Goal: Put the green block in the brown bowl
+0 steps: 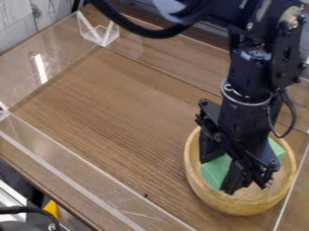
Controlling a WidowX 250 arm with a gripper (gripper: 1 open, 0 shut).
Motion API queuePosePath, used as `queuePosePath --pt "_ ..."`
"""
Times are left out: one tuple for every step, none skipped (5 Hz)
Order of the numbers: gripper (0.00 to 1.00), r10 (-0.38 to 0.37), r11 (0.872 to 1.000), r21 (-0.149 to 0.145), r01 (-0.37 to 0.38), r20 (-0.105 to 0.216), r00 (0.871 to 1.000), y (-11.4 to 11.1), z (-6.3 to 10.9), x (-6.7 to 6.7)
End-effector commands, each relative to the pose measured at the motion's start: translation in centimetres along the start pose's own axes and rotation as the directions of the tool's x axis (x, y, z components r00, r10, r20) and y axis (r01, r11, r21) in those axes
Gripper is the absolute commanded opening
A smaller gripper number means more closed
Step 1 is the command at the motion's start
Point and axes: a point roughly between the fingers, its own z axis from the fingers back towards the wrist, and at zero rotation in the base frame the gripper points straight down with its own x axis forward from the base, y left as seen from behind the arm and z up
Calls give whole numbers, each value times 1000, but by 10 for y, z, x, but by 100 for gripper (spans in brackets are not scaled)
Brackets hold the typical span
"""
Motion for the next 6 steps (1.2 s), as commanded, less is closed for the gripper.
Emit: queuePosePath --pt "0 27 1000 1 -27 40 999 3 11 7" --pt "0 40 999 0 -40 41 998 5 12 6" --pt "0 52 999 1 -52 43 998 7 14 5" --pt "0 63 998 2 -63 43 997 10 17 5" --pt "0 72 997 4 -72 41 997 11 19 5" --pt "0 80 997 6 -81 39 996 12 21 5"
